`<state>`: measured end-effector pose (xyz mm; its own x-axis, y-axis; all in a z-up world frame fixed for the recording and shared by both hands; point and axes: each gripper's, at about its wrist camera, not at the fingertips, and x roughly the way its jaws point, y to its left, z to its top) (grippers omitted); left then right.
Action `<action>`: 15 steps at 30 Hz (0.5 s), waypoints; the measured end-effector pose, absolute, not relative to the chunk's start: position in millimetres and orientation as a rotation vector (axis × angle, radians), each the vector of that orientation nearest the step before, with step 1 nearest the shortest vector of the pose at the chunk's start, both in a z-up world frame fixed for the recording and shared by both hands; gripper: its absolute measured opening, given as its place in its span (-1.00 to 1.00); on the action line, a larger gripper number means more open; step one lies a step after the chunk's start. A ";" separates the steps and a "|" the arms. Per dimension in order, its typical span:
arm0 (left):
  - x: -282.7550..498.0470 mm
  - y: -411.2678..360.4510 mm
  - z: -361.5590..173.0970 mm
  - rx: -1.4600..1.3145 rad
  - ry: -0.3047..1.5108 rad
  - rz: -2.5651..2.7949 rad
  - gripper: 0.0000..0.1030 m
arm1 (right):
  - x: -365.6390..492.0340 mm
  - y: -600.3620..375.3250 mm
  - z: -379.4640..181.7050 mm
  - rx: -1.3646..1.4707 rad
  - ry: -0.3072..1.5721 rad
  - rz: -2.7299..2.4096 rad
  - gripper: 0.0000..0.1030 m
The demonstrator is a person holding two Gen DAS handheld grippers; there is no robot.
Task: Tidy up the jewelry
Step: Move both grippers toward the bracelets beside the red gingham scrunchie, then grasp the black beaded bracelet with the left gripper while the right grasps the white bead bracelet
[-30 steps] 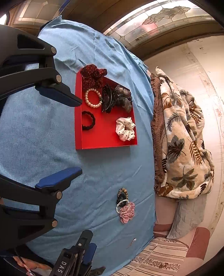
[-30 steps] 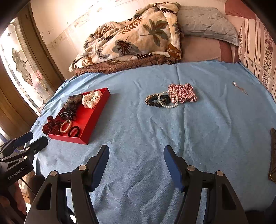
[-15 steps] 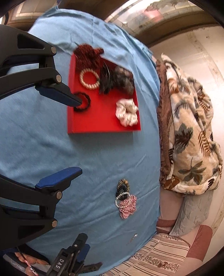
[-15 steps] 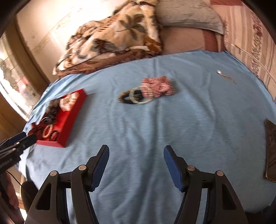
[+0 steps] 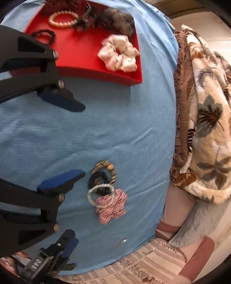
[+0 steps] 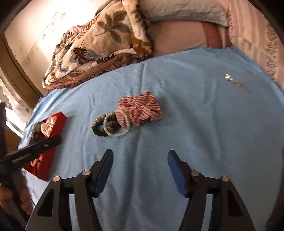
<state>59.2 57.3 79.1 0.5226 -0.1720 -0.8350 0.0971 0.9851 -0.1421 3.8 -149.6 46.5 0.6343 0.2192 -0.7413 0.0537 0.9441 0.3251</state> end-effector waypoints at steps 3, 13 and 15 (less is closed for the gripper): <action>90.0 54.1 64.9 -0.153 1.040 -0.177 -0.02 | 30.0 -139.8 34.8 0.305 0.903 0.113 0.13; 148.5 17.3 35.2 -0.092 1.049 -0.230 -0.09 | 75.5 -125.0 14.0 0.294 0.915 0.096 -0.46; 147.6 10.0 33.9 -0.042 1.041 -0.238 -0.57 | 75.4 -125.2 13.4 0.287 0.919 0.091 -0.71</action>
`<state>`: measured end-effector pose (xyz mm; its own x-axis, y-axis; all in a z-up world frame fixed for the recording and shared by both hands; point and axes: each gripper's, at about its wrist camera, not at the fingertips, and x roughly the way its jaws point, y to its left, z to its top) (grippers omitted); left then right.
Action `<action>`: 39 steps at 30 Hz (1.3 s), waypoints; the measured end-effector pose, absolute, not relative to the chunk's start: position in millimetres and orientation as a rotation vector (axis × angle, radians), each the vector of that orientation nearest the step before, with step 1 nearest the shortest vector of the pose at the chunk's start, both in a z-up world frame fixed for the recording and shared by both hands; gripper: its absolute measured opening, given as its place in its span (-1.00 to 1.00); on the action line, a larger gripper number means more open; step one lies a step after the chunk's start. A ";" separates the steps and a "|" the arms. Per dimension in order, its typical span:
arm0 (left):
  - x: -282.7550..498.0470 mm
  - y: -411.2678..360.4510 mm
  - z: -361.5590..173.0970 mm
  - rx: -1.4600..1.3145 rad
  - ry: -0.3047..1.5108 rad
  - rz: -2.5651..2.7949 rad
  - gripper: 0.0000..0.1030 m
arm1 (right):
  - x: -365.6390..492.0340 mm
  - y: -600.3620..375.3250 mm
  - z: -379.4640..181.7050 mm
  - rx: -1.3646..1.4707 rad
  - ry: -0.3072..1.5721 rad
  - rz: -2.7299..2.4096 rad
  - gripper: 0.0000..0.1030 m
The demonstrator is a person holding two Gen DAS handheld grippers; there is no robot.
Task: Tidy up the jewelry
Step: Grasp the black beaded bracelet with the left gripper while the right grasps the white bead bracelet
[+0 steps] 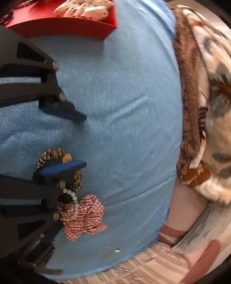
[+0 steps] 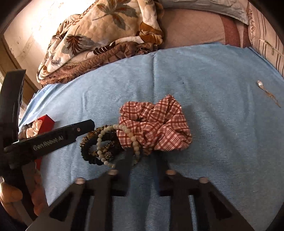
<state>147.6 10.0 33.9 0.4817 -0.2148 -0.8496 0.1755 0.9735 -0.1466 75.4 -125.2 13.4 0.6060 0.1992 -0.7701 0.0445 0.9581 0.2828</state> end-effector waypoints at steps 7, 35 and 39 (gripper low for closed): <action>113.8 30.1 32.6 -0.027 1.079 -0.240 -1.00 | 44.4 -138.7 15.8 0.345 0.940 0.102 -0.86; 120.8 -21.5 32.9 0.103 1.047 -0.404 -0.60 | -44.0 -166.5 4.1 0.410 0.880 0.119 -0.86; 114.1 -26.7 31.4 0.125 1.052 -0.431 -0.61 | -42.6 -168.7 3.0 0.438 0.875 0.120 -0.85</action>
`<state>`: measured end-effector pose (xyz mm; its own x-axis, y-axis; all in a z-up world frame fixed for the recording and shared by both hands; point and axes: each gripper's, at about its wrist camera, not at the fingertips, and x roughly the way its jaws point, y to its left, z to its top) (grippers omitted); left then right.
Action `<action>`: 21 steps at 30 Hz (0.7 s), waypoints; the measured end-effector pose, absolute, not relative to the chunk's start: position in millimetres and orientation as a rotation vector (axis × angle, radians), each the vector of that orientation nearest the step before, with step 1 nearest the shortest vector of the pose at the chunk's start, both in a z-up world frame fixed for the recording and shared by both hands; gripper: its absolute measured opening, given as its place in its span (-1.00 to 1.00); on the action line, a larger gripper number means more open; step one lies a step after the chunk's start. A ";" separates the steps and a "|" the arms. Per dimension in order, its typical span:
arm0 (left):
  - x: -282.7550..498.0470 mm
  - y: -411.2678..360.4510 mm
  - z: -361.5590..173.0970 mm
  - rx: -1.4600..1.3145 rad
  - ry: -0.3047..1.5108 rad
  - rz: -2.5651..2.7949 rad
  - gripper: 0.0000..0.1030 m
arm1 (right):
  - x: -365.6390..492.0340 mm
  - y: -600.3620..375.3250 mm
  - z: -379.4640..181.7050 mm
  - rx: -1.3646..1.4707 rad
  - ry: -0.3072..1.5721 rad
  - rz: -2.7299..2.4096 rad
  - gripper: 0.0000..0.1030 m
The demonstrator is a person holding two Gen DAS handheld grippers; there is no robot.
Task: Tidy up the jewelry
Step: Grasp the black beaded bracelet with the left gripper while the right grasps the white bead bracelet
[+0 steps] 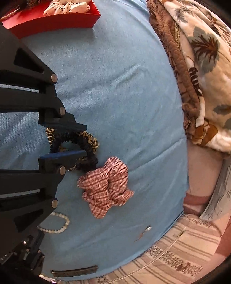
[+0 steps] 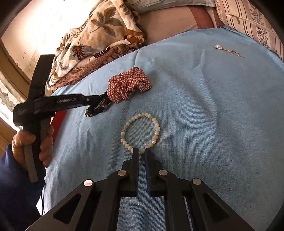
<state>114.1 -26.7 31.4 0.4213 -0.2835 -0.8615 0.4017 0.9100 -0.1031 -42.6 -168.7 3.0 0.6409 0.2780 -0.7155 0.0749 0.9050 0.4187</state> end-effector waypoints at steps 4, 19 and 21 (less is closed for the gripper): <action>109.1 -29.5 31.7 0.124 1.055 -0.435 -0.61 | -43.5 -168.4 3.1 0.441 0.868 0.117 -0.85; 67.6 9.4 81.3 0.010 0.995 -0.405 -0.87 | -46.8 -170.6 5.7 0.431 0.853 0.111 -0.87; 53.4 16.9 88.0 -0.013 0.994 -0.416 -0.87 | -49.7 -170.8 7.0 0.431 0.847 0.106 -0.89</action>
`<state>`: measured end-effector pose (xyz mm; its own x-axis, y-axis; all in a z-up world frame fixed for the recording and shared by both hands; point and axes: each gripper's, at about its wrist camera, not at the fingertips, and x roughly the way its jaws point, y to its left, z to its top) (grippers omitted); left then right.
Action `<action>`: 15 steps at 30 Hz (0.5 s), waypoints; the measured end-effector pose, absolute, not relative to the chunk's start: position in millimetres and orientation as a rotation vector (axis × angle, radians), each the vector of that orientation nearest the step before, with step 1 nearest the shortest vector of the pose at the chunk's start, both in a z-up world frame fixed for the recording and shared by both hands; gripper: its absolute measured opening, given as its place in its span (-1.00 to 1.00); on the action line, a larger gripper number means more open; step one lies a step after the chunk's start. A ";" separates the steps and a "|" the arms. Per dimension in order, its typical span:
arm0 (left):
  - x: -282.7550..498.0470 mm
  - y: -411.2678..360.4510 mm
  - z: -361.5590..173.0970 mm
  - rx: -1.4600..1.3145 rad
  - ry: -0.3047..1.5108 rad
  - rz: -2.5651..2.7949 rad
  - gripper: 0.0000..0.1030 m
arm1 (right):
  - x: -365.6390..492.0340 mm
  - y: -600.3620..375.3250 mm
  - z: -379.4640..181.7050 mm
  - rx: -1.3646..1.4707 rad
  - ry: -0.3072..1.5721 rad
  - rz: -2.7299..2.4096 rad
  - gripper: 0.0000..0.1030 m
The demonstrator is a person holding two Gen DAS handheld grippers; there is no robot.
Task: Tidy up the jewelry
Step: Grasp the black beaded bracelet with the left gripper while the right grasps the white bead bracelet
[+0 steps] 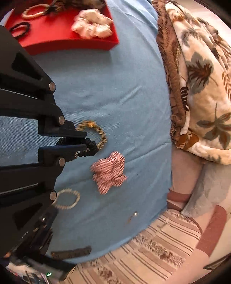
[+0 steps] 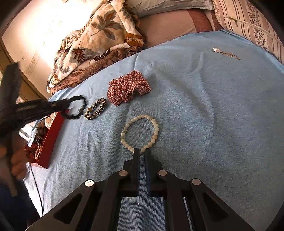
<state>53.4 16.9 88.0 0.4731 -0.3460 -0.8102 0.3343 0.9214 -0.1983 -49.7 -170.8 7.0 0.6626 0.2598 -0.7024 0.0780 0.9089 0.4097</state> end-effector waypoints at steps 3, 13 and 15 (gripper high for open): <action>28.4 28.1 92.5 -0.058 1.006 -0.436 -0.87 | -54.7 -169.6 9.7 0.417 0.842 0.093 -0.92; -23.4 63.1 37.1 -0.110 1.127 -0.383 -0.86 | -78.3 -162.3 21.4 0.354 0.838 0.043 -0.71; -23.7 67.4 31.2 -0.107 1.134 -0.363 -0.86 | -75.1 -166.2 28.7 0.349 0.812 0.011 -0.03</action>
<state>-23.7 67.4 31.2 0.3715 -0.3366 -0.8653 0.2291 0.9364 -0.2660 -75.1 -166.2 28.7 0.6909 0.1422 -0.7088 0.1232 0.9430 0.3093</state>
